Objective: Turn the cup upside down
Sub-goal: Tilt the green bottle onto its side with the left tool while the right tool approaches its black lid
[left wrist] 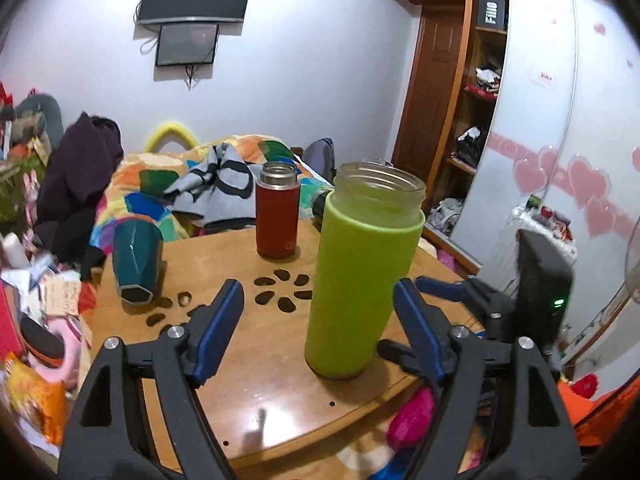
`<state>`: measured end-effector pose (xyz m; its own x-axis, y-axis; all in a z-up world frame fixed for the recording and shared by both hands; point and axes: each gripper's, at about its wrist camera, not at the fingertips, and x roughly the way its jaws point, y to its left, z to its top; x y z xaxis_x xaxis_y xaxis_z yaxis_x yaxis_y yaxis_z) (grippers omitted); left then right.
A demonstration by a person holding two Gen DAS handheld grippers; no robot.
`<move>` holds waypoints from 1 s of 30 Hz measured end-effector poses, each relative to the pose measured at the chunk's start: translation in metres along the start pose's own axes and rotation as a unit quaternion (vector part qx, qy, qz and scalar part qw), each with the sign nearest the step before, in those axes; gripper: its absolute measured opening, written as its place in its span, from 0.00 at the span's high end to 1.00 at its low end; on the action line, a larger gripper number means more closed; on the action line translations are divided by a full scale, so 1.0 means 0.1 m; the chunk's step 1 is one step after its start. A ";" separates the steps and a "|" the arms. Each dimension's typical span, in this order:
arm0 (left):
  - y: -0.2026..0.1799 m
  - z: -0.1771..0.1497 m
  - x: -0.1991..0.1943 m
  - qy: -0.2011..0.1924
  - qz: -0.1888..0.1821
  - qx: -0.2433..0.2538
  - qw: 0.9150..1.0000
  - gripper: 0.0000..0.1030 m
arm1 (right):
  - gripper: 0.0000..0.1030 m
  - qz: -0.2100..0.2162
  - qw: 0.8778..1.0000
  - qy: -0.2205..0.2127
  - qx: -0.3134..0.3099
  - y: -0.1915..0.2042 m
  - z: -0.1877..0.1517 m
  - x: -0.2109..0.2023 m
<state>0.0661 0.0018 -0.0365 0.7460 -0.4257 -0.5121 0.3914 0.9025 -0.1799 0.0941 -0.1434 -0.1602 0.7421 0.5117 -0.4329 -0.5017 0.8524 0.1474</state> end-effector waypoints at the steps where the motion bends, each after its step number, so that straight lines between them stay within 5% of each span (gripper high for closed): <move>1: 0.00 0.01 0.02 0.001 -0.007 -0.002 1.000 0.26 | 0.00 0.003 1.000 0.004 -0.002 0.03 0.00 0.05; 7: -0.06 0.11 0.27 0.018 -0.045 -0.011 0.999 0.26 | 0.06 0.030 0.999 0.027 -0.026 0.18 -0.03 0.31; 13: -0.02 0.19 0.48 0.032 -0.093 -0.046 0.994 0.33 | 0.38 0.039 0.997 0.046 -0.048 0.26 -0.06 0.42; 30: 0.35 0.23 0.48 0.016 -0.120 -0.124 0.985 0.39 | 0.39 0.029 0.995 0.050 -0.085 0.33 -0.02 0.26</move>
<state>0.1278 0.0117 -0.0477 0.6299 -0.6294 -0.4550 0.4072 0.7666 -0.4966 0.0955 -0.1027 -0.1686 0.6660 0.5394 -0.5153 -0.6169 0.7866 0.0262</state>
